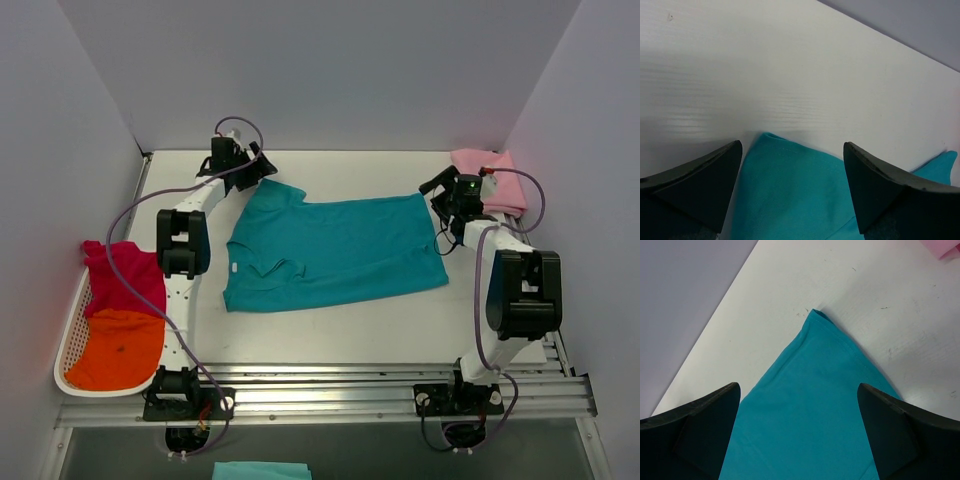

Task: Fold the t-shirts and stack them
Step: Fold the tshirt

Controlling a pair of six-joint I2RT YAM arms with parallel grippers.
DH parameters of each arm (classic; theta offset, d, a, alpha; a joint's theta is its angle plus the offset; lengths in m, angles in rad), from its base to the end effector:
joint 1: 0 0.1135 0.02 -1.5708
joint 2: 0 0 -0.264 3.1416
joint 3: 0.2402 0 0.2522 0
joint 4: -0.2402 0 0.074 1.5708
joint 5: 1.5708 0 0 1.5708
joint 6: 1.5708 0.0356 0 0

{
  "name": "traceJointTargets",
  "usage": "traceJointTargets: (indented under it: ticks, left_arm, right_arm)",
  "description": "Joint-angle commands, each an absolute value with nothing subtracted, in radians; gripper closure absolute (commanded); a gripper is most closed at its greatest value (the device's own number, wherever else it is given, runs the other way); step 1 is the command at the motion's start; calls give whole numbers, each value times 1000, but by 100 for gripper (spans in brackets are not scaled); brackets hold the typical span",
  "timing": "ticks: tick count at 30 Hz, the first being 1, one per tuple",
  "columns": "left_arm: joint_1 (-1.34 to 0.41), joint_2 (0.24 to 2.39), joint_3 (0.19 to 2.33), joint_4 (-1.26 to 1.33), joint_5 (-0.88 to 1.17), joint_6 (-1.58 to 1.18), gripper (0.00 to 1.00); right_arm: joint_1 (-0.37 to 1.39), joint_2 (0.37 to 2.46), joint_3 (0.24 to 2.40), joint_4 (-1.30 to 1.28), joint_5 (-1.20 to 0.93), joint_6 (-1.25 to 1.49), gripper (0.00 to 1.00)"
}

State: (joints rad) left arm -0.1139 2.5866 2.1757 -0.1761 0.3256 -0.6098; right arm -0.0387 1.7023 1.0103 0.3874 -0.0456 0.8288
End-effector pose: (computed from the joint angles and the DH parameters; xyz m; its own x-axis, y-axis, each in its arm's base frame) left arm 0.5775 -0.0775 0.1501 -0.6643 -0.4702 -0.5811 -0.0099 0.7829 -0.6221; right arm 0.3858 -0.0133 0.2323 -0.2060 0.7449 -0.6346 0.2177 0.6671 0.7124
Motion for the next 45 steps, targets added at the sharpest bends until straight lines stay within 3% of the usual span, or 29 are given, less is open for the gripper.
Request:
traceJointTargets:
  ticks: [1, 24, 45]
  left_arm:
    - [-103, 2614, 2175, -244, 298, -595, 9]
    - [-124, 2635, 2189, -279, 307, -584, 34]
    - [-137, 2688, 2303, -376, 268, -561, 90]
  right_arm:
    - [-43, 1726, 1026, 417, -58, 824, 1]
    - [-43, 1770, 1034, 428, -66, 827, 2]
    - [-43, 1818, 1048, 442, -69, 831, 2]
